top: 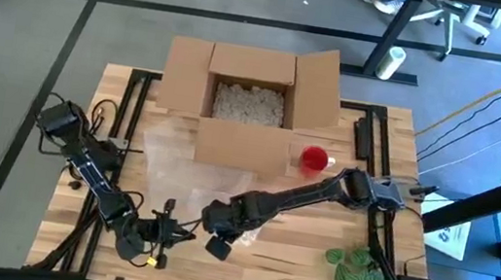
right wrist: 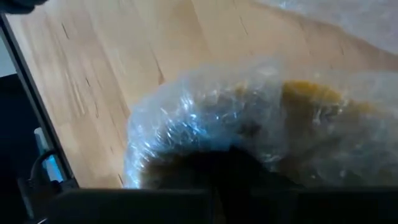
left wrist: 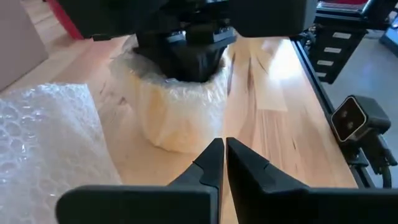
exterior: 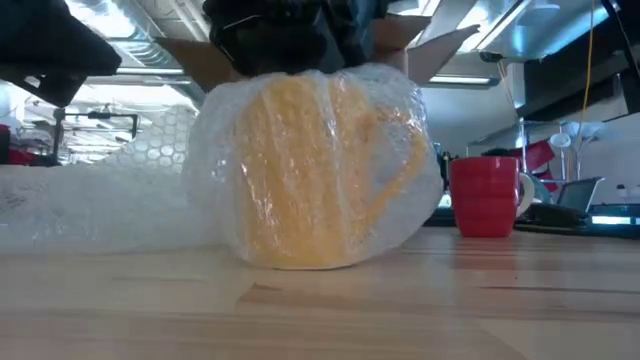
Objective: Wrap mug
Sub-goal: Wrap the yellow mug using the bubble wrap
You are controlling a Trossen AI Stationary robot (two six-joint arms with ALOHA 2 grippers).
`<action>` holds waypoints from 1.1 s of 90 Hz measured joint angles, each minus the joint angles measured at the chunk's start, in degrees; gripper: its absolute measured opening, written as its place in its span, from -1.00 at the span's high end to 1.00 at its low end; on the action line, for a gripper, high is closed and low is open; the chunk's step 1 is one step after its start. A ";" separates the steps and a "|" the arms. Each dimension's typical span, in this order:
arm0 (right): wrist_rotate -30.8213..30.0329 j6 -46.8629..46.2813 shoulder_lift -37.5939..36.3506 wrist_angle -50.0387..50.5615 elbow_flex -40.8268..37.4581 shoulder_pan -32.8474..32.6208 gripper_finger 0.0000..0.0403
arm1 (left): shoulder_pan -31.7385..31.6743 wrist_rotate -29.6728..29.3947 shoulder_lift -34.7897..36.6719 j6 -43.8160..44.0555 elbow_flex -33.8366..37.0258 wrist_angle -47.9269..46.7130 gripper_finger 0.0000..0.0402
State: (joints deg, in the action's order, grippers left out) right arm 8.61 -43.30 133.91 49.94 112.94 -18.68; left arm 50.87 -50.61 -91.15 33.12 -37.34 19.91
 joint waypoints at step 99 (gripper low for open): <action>-5.71 6.29 -4.16 11.25 8.99 -0.09 0.72 | -0.05 0.02 -0.09 2.62 0.02 -4.99 1.00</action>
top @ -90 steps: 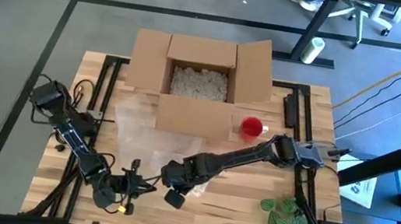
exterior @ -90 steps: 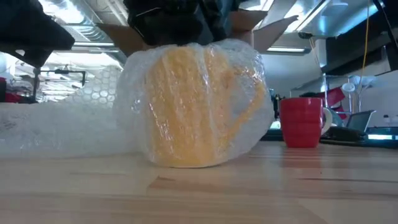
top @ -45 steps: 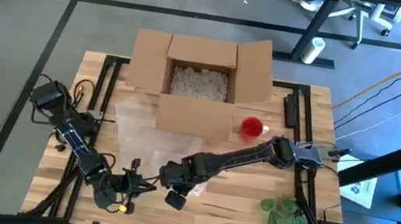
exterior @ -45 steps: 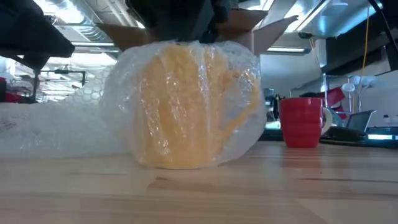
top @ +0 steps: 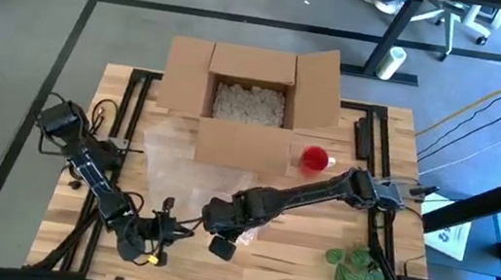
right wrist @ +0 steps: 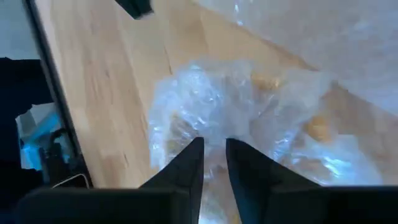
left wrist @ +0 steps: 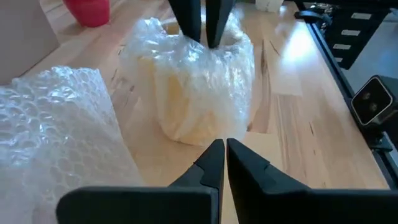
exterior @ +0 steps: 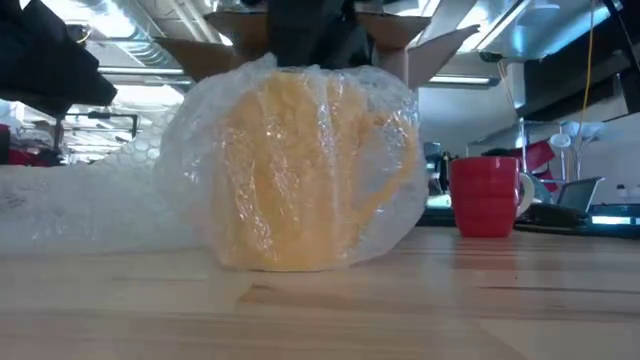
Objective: Wrap mug
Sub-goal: Wrap the yellow mug using the bubble wrap, then put the wrapped yellow mug into the box
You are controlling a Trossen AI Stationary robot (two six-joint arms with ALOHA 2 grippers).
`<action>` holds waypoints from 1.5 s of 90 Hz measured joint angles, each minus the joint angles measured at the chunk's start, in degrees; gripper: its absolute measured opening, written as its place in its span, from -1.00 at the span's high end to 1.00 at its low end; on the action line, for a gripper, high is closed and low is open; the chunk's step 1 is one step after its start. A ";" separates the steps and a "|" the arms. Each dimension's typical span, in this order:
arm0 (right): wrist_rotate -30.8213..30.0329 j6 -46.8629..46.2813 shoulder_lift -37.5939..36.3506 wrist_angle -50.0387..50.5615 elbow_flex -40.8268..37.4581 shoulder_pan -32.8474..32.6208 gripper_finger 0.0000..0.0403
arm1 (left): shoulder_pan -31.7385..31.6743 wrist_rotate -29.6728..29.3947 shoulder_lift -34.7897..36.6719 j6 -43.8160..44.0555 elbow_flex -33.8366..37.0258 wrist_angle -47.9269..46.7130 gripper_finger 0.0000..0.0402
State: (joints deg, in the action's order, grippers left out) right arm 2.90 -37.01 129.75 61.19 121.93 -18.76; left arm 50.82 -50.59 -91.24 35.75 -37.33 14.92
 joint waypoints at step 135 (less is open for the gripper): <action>0.67 5.77 -1.57 -5.02 -10.79 2.53 0.95 | -0.25 0.02 0.00 0.31 -0.02 -0.89 1.00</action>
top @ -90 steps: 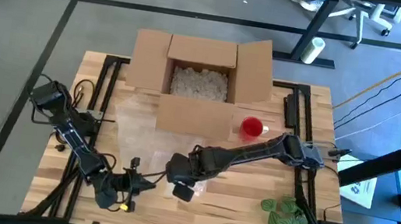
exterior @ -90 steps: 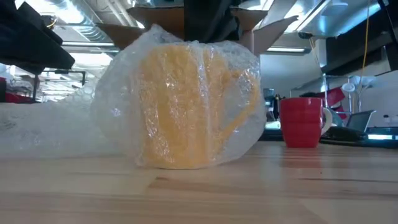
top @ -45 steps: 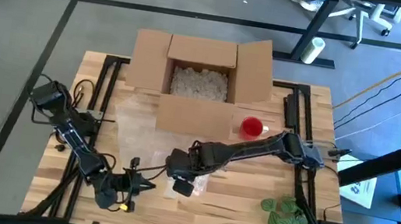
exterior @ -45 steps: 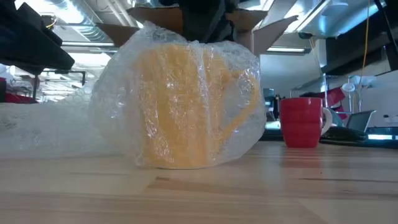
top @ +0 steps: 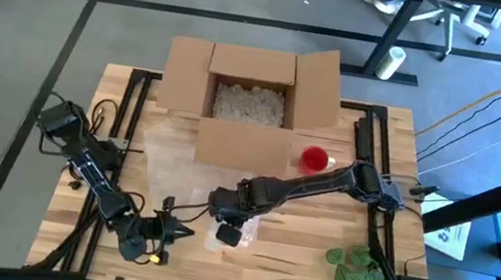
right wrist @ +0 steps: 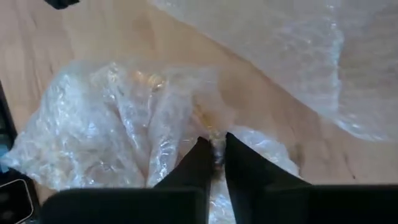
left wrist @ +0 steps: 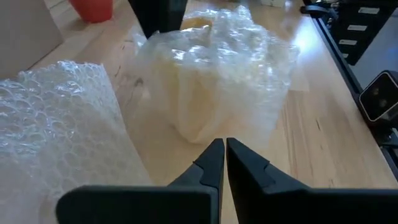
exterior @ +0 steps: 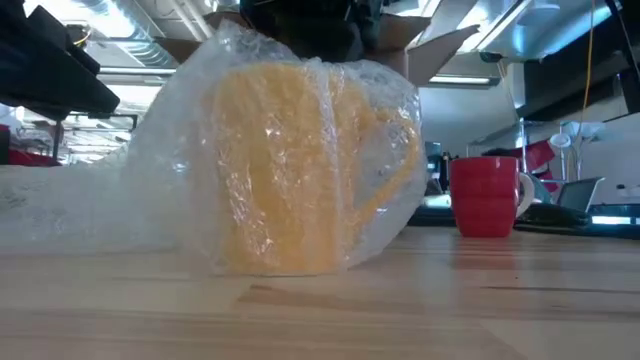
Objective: Wrap mug
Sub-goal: Put the wrapped yellow mug into the box
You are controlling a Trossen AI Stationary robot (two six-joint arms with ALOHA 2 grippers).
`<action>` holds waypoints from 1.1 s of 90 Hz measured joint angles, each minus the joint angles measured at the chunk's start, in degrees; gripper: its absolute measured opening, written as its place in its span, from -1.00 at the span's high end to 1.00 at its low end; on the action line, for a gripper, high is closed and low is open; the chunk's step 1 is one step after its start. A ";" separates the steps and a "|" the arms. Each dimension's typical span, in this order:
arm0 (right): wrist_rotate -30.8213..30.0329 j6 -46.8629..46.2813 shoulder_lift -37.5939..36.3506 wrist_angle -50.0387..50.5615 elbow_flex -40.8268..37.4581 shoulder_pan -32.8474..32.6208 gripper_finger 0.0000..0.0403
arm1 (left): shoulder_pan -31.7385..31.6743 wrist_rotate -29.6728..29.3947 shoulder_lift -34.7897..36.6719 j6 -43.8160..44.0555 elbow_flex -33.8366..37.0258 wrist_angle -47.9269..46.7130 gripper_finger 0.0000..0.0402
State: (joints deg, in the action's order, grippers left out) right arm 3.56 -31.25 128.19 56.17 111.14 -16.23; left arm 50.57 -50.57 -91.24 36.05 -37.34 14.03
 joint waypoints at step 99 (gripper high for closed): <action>-16.23 -6.03 -5.39 14.03 23.71 -8.08 0.99 | 0.02 0.44 0.00 1.66 0.00 -1.34 1.00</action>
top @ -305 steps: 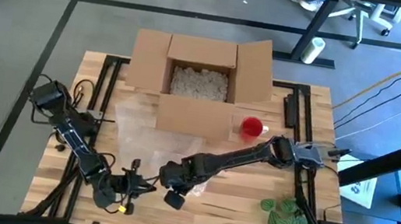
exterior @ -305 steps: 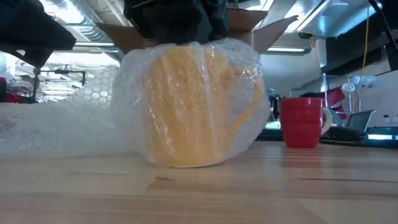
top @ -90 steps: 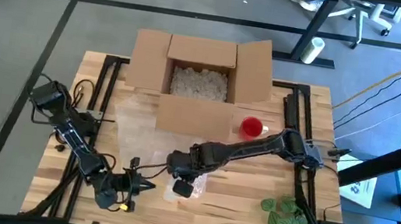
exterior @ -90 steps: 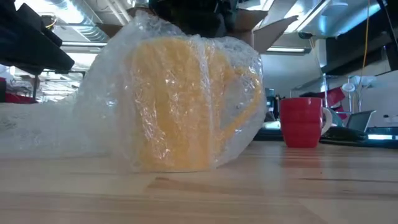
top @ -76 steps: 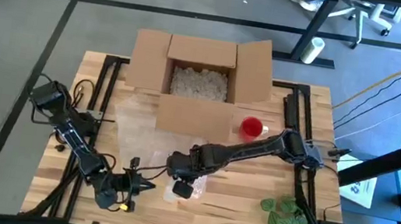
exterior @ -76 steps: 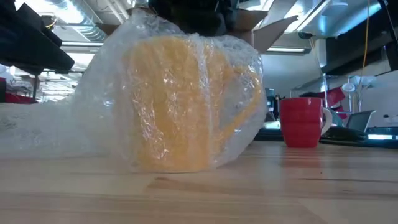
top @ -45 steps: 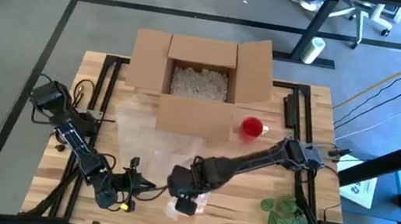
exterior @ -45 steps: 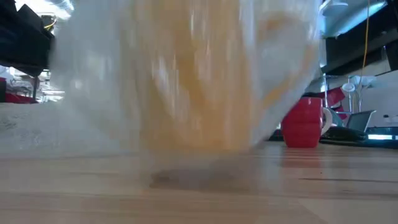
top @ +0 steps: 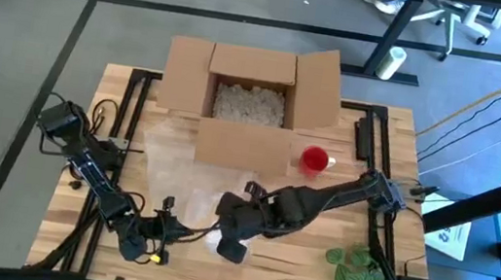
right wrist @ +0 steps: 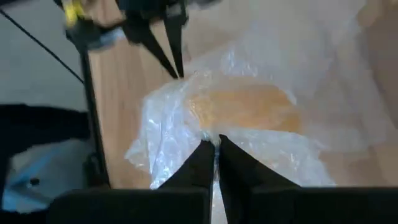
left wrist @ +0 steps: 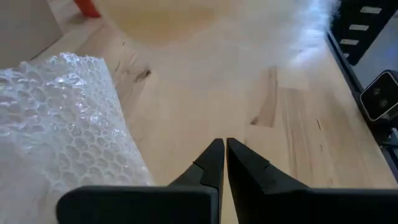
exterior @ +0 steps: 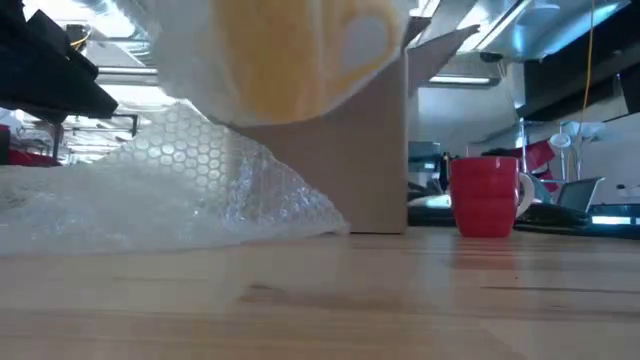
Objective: Wrap mug
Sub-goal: Put the wrapped yellow mug into the box
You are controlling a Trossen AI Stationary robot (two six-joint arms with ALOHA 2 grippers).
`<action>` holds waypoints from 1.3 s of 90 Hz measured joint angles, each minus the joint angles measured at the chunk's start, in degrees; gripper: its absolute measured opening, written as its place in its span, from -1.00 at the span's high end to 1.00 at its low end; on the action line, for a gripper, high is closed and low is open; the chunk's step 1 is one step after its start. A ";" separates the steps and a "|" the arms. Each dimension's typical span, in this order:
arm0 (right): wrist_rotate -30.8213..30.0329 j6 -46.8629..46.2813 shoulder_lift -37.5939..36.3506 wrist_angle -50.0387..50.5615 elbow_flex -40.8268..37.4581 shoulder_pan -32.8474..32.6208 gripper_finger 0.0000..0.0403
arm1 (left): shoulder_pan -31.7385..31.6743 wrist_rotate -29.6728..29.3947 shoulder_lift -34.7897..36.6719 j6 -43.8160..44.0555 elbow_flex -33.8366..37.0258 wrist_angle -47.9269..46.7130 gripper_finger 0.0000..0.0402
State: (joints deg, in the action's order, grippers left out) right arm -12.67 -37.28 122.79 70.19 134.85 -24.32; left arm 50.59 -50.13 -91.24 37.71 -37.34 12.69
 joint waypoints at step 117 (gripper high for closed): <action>0.08 0.75 19.90 3.43 0.15 1.09 0.85 | -0.02 2.79 0.00 2.18 0.02 -0.63 1.00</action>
State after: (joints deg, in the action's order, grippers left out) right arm -12.59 -36.53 142.69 73.62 135.00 -23.22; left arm 50.57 -47.34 -91.24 39.89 -37.32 12.05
